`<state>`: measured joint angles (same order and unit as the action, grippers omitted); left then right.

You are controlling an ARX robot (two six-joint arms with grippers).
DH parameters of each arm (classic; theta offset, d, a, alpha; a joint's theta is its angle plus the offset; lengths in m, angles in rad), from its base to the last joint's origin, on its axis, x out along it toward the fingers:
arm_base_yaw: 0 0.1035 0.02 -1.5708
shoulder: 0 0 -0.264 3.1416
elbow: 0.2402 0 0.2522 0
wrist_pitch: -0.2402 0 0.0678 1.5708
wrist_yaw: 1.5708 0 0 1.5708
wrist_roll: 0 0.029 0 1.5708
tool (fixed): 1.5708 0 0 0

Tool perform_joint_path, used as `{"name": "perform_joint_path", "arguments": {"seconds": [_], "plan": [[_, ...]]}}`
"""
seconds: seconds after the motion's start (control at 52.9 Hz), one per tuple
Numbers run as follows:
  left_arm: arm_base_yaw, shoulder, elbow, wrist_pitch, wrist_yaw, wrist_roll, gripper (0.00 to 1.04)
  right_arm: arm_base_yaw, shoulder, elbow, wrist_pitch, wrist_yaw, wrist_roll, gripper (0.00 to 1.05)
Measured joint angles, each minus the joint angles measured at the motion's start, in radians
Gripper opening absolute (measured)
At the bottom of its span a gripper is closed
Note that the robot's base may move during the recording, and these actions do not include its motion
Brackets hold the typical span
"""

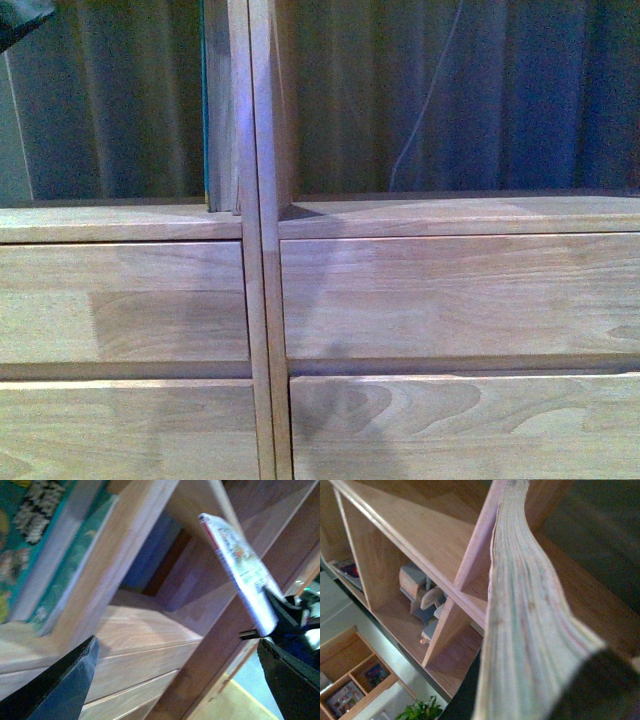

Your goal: Organize books on shelf

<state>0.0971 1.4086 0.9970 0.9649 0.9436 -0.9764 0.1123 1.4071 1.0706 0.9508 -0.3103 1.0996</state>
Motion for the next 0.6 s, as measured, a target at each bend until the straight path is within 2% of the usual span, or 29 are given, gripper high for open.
{"name": "perform_joint_path", "arguments": {"seconds": [0.132, 0.302, 0.491, 0.605], "plan": [[-0.102, 0.059, 0.076, 0.075, -0.044, -0.126, 0.98, 0.0, 0.055, 0.0, 0.106, 0.0, 0.01, 0.07], [-0.186, 0.117, 0.128, 0.101, -0.069, -0.172, 0.98, 0.028, 0.122, 0.016, 0.15, -0.001, 0.005, 0.07], [-0.228, 0.151, 0.171, 0.11, -0.08, -0.193, 0.98, 0.114, 0.149, 0.018, 0.179, -0.028, -0.006, 0.07], [-0.239, 0.151, 0.173, 0.138, -0.077, -0.2, 0.98, 0.202, 0.135, -0.028, 0.235, -0.039, -0.017, 0.07]]}}
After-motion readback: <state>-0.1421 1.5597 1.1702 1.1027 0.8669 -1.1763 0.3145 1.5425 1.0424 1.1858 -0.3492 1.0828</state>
